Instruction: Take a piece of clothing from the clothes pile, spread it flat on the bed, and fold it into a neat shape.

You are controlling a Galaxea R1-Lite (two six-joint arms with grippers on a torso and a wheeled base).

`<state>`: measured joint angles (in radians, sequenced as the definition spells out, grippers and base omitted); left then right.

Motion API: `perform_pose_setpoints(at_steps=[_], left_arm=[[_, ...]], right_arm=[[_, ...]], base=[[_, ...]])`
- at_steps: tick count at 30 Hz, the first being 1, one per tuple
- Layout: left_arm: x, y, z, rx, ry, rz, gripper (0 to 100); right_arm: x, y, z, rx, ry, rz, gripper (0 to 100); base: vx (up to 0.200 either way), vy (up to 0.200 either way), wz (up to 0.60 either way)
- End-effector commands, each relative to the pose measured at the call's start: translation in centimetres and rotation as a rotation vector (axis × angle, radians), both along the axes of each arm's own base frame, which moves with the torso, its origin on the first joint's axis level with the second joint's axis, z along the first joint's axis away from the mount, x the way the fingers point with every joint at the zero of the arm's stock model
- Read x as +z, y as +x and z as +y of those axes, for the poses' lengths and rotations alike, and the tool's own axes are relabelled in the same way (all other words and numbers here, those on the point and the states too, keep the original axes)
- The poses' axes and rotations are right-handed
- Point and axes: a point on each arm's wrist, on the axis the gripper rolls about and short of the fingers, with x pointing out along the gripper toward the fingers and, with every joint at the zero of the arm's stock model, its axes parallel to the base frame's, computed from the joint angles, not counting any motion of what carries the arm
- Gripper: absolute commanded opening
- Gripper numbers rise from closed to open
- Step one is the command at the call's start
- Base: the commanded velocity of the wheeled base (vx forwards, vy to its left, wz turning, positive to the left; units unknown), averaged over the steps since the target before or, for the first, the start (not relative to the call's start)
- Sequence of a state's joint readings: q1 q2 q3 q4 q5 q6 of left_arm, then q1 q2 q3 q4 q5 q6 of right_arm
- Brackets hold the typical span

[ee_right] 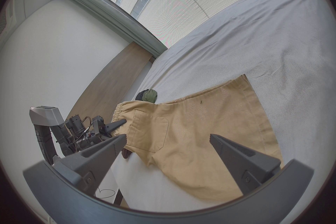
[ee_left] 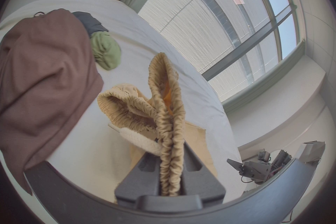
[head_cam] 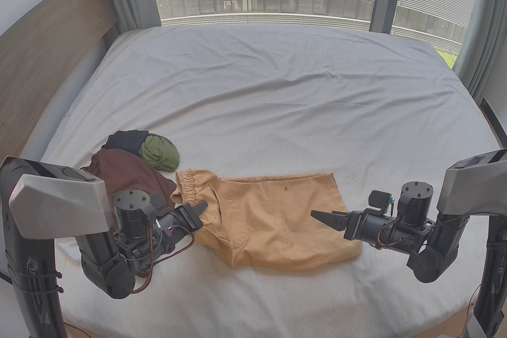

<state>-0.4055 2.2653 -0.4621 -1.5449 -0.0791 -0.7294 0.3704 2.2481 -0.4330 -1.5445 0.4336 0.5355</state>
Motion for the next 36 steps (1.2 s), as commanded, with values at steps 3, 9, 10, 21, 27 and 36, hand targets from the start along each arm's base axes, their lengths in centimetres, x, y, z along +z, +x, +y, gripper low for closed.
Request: perform_pose_setpoints(at_steps=[3,9,10,21,27,36], left_arm=[[0.7,0.2,-2.2,-0.059,-0.025,-0.043,0],[1.1,0.3,-4.5,-0.110,-0.080,-0.063,0],[1.2,0.4,-4.8,-0.113,-0.092,-0.063,0],[0.5,0.3,-7.4,-0.166,-0.152,-0.038,0],[0.0,0.5,-8.8,-0.194,-0.162,-0.043,0],[0.1,1.7,-10.6,-0.213,-0.180,-0.040,0]], right_arm=[[0.1,0.0,0.0,-0.001,0.003,-0.004,100],[0.2,0.1,0.0,-0.002,0.006,-0.007,100],[0.3,0.2,0.0,-0.002,0.007,-0.010,100],[1.2,1.0,-1.1,-0.040,0.022,-0.046,100],[1.7,1.8,-2.2,-0.082,0.028,-0.074,100],[2.0,2.1,-2.8,-0.098,0.033,-0.087,100]], base=[[0.000,0.000,0.00],[0.000,0.000,0.00],[0.000,0.000,0.00],[0.000,0.000,0.00],[0.000,0.000,0.00],[0.000,0.000,0.00]])
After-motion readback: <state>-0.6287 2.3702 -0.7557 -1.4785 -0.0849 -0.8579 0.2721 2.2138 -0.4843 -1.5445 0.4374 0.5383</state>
